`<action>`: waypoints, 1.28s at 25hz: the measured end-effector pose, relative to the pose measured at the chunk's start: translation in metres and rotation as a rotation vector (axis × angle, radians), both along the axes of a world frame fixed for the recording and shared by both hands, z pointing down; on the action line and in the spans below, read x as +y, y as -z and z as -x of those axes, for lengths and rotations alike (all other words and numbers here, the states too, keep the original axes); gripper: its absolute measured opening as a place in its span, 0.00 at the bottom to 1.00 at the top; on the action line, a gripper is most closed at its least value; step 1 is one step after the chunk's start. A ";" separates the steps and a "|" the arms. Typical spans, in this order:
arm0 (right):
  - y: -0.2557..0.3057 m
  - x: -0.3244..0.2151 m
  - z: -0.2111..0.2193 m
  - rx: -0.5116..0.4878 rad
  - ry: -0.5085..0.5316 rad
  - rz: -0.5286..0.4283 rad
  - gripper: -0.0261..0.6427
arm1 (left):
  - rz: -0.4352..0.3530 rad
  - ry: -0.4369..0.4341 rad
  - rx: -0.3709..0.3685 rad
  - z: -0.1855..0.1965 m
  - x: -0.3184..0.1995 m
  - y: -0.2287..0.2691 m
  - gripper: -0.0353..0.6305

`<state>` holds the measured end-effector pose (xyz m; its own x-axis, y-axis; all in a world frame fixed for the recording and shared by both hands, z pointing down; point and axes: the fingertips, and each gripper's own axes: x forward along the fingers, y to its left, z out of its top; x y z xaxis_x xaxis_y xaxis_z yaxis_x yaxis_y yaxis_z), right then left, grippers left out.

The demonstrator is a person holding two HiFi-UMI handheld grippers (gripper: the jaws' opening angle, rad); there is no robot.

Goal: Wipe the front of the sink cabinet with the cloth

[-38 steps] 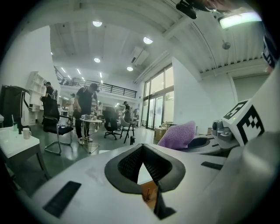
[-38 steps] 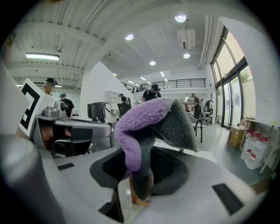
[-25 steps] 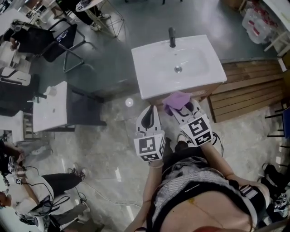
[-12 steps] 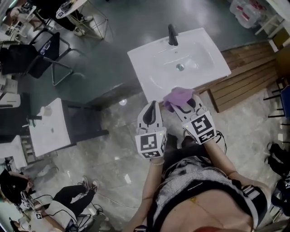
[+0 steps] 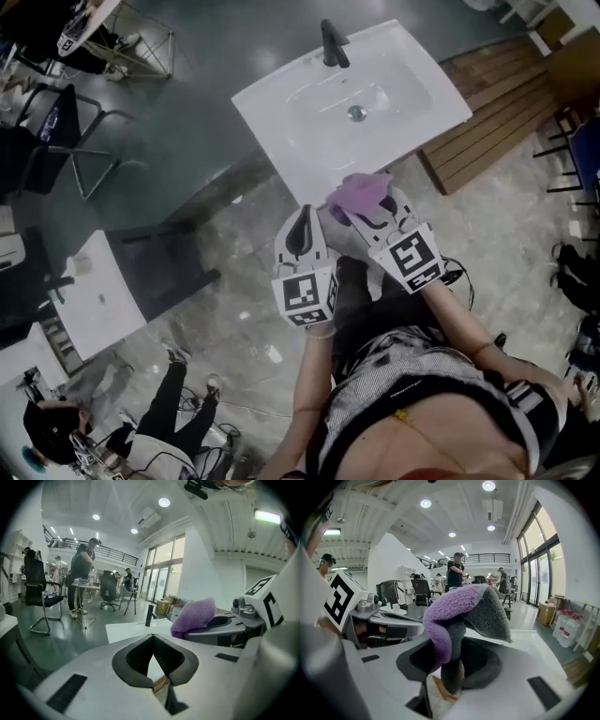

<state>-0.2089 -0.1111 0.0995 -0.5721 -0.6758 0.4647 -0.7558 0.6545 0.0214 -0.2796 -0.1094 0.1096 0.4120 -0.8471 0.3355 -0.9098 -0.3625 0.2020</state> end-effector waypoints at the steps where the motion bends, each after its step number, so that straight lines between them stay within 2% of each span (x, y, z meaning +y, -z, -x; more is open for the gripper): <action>1: -0.003 -0.001 0.001 -0.001 0.006 0.006 0.31 | 0.007 0.003 -0.003 0.001 0.000 -0.002 0.05; 7: -0.021 -0.003 0.007 -0.032 0.089 0.024 0.31 | 0.021 0.054 -0.027 -0.002 0.005 -0.019 0.05; 12: -0.057 0.004 0.009 -0.059 0.188 -0.009 0.31 | 0.004 0.110 0.009 -0.017 0.010 -0.055 0.05; 22: -0.197 0.025 0.005 -0.040 0.286 -0.036 0.31 | 0.015 0.184 0.027 -0.025 0.032 -0.202 0.05; 28: -0.263 0.024 0.007 -0.063 0.305 -0.081 0.31 | -0.027 0.211 0.003 -0.026 0.028 -0.271 0.05; 32: -0.308 0.023 0.005 -0.086 0.317 -0.110 0.31 | -0.052 0.204 -0.047 -0.027 0.026 -0.312 0.05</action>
